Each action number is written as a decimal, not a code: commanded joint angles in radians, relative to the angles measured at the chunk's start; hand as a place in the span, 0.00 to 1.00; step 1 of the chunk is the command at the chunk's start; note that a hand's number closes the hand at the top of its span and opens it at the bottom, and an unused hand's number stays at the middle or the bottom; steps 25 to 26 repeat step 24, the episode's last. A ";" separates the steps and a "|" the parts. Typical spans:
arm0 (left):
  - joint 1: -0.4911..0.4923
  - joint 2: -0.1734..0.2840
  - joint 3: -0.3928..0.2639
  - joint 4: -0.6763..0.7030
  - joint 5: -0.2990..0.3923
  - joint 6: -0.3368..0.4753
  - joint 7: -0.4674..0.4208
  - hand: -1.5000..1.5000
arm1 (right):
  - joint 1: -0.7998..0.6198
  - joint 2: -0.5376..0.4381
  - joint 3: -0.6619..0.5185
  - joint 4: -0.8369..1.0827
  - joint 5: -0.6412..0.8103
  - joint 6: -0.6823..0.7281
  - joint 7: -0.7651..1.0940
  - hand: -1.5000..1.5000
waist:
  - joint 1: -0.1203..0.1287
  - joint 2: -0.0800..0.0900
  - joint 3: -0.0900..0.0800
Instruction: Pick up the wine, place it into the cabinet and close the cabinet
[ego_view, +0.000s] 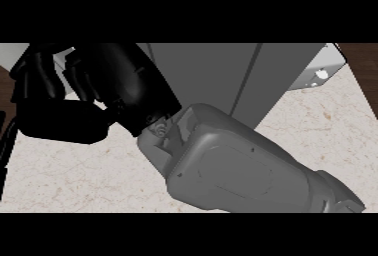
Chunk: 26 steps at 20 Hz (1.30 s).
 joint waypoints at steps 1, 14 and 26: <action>-0.003 -0.035 0.016 0.074 -0.019 -0.047 -0.015 0.00 | -0.009 0.002 -0.055 0.119 -0.007 0.046 -0.071 1.00 | -0.012 -0.002 0.001; -0.044 -0.051 0.031 0.077 -0.049 -0.043 0.017 0.00 | -0.015 -0.077 -0.209 0.412 -0.050 0.224 -0.302 1.00 | -0.005 0.008 0.001; -0.081 -0.051 0.028 0.029 -0.037 -0.004 0.078 0.00 | 0.009 -0.103 -0.182 0.471 0.022 0.219 -0.381 1.00 | 0.002 0.010 0.001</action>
